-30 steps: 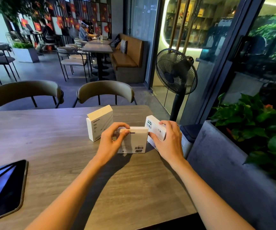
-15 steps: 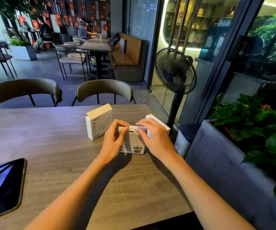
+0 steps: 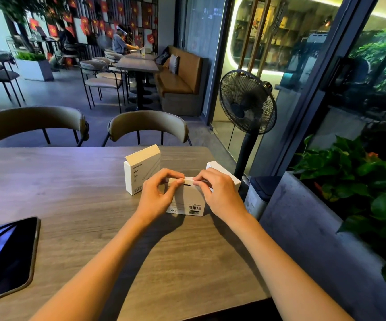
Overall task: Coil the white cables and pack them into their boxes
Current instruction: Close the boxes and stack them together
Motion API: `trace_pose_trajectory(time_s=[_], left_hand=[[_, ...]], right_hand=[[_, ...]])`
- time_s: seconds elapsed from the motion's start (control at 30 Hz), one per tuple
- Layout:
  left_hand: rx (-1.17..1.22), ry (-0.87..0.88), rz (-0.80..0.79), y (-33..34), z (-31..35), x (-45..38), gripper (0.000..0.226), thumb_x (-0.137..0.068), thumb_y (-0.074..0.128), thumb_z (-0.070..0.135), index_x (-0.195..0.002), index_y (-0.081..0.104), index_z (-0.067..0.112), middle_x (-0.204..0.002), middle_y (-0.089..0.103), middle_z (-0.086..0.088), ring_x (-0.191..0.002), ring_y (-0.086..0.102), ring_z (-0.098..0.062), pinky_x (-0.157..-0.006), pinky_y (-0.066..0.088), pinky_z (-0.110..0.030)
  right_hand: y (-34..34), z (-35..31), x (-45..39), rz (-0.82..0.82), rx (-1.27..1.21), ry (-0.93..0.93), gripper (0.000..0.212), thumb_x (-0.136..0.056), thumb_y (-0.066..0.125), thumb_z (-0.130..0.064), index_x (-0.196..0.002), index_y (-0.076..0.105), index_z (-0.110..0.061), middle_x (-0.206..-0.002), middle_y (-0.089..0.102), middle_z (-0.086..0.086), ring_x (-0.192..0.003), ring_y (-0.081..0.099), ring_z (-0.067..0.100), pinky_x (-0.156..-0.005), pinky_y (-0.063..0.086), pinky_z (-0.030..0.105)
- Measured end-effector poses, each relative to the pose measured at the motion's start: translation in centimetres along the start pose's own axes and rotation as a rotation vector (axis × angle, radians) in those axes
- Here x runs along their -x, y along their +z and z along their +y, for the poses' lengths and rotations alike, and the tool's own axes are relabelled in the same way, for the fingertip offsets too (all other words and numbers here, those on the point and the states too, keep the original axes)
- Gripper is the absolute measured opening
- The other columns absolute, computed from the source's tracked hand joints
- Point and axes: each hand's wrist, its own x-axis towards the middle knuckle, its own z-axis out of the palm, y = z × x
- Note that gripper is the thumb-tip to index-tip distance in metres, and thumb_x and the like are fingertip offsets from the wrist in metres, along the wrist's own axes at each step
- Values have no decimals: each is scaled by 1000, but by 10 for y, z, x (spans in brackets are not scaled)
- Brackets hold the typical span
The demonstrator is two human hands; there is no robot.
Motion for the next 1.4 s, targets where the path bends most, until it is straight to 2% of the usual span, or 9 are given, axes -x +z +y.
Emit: trace_pose_trajectory(time_s=[0.27,0.43,0.7,0.83,0.9,1.0,1.1,1.23,1.4], left_hand=[[24,60,-30,-3,-9,6,23,-100,60,12,-119,73,14,-127,70,2,-123,61,-9,-99,53,-26],[-8,41,-51,-6,-18,9,26,-97,60,28,-119,73,25,-135,66,6,-128,57,-5,-104,51,-27],[-217,127,-15,-9,-20,6,28,-94,64,49,-116,75,35,-126,69,15,-122,55,-13,-97,48,-50],[-371,149,66,-15,-7,-4,31,-94,60,54,-103,80,33,-122,70,14,-123,50,-14,-99,41,-49],[-504,171,217,-22,-2,-12,27,-93,64,48,-100,80,27,-129,68,4,-126,49,-22,-99,40,-49],[-705,-29,392,-37,-7,-22,35,-91,72,36,-125,68,30,-151,46,-7,-139,37,-35,-106,30,-48],[-646,-331,303,-50,-21,-21,68,-90,74,24,-150,41,27,-158,36,-15,-144,35,-38,-112,30,-55],[-522,-288,220,-48,-21,-14,56,-94,69,11,-144,46,19,-137,57,-14,-123,59,-37,-91,56,-52],[-498,-219,229,-35,-10,-11,50,-92,71,24,-137,50,16,-130,59,-13,-109,66,-33,-77,59,-39]], right_hand=[[-3,-1,-3,-37,4,-7,11,-97,70,-25,-95,70,-14,-98,70,-1,-89,63,13,-75,59,28],[-9,-1,-5,-98,-10,5,8,-95,72,-23,-95,72,-15,-99,69,-2,-91,63,12,-78,61,30],[-9,-7,0,-141,-1,13,21,-92,75,-34,-99,71,-15,-102,64,-3,-93,61,12,-77,55,24],[-7,-10,0,-135,58,-5,9,-93,74,-21,-97,70,-14,-101,62,-3,-92,60,14,-74,55,28],[-7,-11,0,-143,68,-2,9,-94,74,-19,-95,68,-13,-101,61,-3,-92,59,13,-73,51,22],[-8,-13,0,-156,80,14,9,-94,73,-19,-97,67,-13,-104,62,-3,-95,57,10,-73,47,15],[-8,-15,2,-156,96,30,9,-95,71,-19,-97,65,-13,-105,61,-3,-95,55,9,-71,42,11],[-4,-21,5,-125,205,13,12,-96,68,-24,-101,62,-16,-105,56,-2,-87,48,8,-67,31,13],[6,-24,1,-89,275,51,27,-96,70,-36,-112,61,-16,-109,53,4,-95,55,16,-72,48,27]])
